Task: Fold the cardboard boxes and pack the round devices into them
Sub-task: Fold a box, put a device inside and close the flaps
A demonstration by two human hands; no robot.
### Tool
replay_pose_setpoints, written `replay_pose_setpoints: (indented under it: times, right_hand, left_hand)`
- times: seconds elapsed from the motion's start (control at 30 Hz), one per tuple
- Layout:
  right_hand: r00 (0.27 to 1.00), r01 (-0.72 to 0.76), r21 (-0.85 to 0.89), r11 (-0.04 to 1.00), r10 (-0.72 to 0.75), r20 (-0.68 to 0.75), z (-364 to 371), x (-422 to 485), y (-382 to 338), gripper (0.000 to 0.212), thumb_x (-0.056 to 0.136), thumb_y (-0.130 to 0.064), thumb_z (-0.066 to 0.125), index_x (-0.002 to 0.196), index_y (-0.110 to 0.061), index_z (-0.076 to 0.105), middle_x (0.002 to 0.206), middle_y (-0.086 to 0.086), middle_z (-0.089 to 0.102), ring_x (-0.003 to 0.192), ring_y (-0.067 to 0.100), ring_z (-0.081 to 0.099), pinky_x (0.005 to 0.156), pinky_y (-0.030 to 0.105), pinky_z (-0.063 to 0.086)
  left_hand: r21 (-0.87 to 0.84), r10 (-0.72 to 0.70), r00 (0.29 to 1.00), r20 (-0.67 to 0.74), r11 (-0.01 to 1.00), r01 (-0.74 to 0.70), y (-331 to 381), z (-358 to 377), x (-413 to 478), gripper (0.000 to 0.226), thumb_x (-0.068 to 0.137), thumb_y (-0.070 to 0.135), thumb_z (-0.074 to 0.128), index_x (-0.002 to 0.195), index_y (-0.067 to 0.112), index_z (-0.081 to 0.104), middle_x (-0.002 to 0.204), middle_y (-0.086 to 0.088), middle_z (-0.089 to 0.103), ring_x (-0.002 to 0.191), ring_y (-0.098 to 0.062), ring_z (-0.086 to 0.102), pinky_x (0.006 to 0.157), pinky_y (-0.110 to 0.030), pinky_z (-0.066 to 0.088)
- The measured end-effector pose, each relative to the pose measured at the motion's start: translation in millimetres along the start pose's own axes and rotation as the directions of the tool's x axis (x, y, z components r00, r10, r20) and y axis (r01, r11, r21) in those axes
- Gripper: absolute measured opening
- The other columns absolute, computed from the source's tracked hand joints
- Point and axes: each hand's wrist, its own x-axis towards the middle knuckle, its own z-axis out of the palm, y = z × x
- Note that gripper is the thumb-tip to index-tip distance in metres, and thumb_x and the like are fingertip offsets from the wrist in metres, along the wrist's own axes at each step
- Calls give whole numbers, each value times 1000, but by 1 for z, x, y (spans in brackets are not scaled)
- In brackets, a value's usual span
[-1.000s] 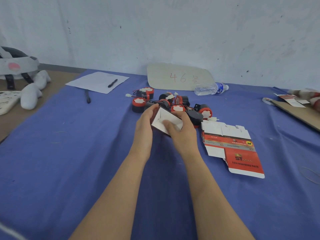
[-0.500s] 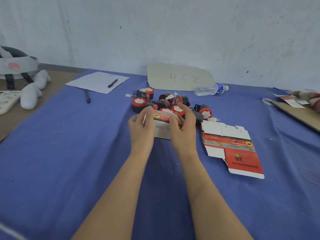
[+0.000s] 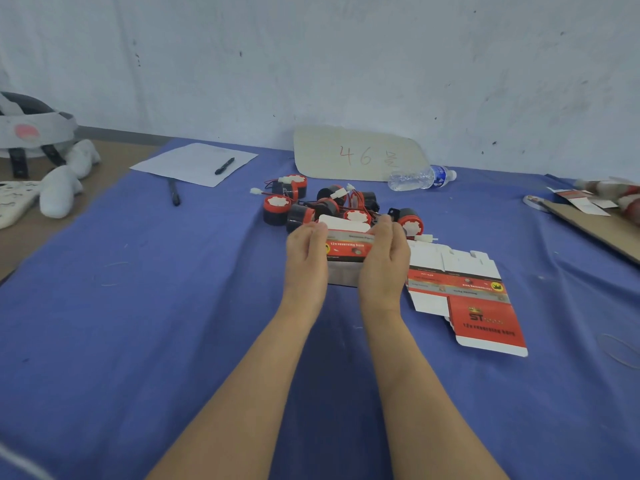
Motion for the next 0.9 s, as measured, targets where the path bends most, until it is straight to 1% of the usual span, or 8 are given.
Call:
replay_pose_setpoints:
  times: [0.1,0.17,0.3,0.47,0.6,0.73,0.83,0.9]
  right_hand:
    - [998,25,-52,998,-22,65,2,-4,-3,24,100,-22,45,76,-21,48,65,-24,62,66,-9,61,53,7,44]
    - [995,63,-114,992,-53,87,3,-6,-3,19,97,-19,48,79,-24,46,69,-20,61,67,-10,58,55,6,43]
    - [981,126,-214,969,-89,174,14,-15,-2,10,97,-23,51,90,-20,44,93,0,58,80,-2,56,63,6,42]
    - [920,312,-341,887,-192,343,23,-28,0,15,93,-13,57,97,-17,43,119,8,50,106,20,49,88,24,42]
    - [934,323,-374,869,-229,276,18,-21,-1,16,93,-17,56,84,-4,58,129,8,49,120,20,43,92,10,35]
    - [972,230,-380,896,-232,41,7,-2,-2,24,96,-18,49,114,-7,61,133,9,49,126,20,41,105,39,37]
    - [996,84,-424,902,-67,56,-5,5,2,33,101,-26,38,128,-20,56,121,-6,55,113,14,50,91,27,43]
    - [985,-52,-408,912,115,131,-6,6,4,32,102,-39,31,108,-30,62,95,-19,56,96,7,54,73,16,39]
  left_hand:
    - [1,25,999,-36,1000,-25,1,-5,1,13,99,34,46,89,37,53,140,-4,43,112,-15,58,99,-46,48]
    - [-43,16,996,-90,999,-20,1,-8,3,10,96,38,53,101,30,57,133,-8,51,114,-20,59,98,-49,49]
    - [-424,-186,968,-170,900,99,2,-12,11,66,88,49,60,139,11,41,127,-12,62,111,-24,64,102,-44,48]
    - [-685,-314,938,144,652,324,-3,-13,6,64,84,65,50,119,14,63,108,-7,72,95,-21,71,79,-33,57]
    - [-547,-185,976,116,808,219,-3,-18,14,64,87,65,46,119,13,64,113,-8,71,103,-21,68,89,-36,55]
    - [-230,-87,995,41,969,94,-1,-21,15,48,75,58,61,109,25,64,108,0,72,99,-15,69,84,-36,56]
    - [-154,-126,986,106,978,141,-1,-22,12,63,60,64,63,111,27,61,109,-1,71,99,-17,69,88,-38,56]
    - [-208,-136,970,203,962,178,0,-23,11,72,59,67,60,116,24,62,111,-2,72,102,-19,69,88,-38,55]
